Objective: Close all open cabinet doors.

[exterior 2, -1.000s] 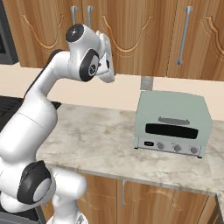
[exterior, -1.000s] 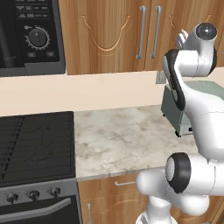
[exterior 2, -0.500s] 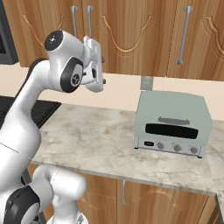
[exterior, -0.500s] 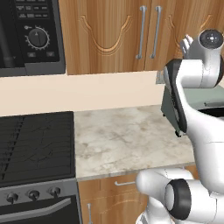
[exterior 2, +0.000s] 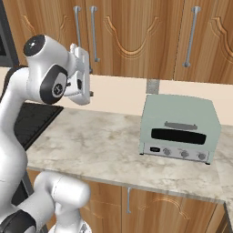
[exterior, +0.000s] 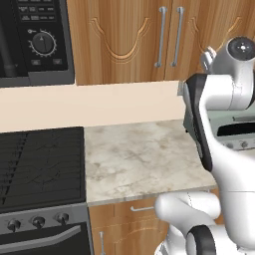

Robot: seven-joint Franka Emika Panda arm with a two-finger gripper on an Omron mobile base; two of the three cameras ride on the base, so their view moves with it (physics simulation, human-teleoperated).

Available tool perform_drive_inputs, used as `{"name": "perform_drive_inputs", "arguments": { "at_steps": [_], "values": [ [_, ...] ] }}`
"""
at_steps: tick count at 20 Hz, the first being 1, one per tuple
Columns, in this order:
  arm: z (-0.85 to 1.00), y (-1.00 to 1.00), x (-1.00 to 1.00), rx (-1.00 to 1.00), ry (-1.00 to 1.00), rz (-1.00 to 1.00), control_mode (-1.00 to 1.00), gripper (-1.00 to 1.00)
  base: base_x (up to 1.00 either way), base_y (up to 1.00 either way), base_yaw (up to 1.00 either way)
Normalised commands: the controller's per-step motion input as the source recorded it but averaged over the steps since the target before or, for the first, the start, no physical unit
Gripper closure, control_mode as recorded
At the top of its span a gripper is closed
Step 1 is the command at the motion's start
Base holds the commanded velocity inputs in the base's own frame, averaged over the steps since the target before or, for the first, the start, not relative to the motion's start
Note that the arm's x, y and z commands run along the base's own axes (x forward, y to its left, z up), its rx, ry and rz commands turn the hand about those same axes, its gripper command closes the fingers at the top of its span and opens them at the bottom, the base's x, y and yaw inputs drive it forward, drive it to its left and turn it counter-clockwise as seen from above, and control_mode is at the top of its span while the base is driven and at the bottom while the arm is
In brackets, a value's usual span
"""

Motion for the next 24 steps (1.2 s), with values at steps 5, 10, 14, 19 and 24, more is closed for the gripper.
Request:
{"name": "perform_drive_inputs", "arguments": {
  "at_steps": [5,10,14,19,24],
  "values": [
    [-0.01,0.25,-0.24,0.11,0.15,0.0,-1.0,-1.0,0.0,0.0,0.0],
    [0.0,0.0,0.0,0.0,0.0,0.0,-1.0,-1.0,0.0,0.0,0.0],
    [0.0,0.0,0.0,0.0,0.0,0.0,-1.0,-1.0,0.0,0.0,0.0],
    [0.0,0.0,0.0,0.0,0.0,0.0,-1.0,-1.0,0.0,0.0,0.0],
    [0.0,0.0,0.0,0.0,0.0,0.0,-1.0,-1.0,0.0,0.0,0.0]
  ]
}}
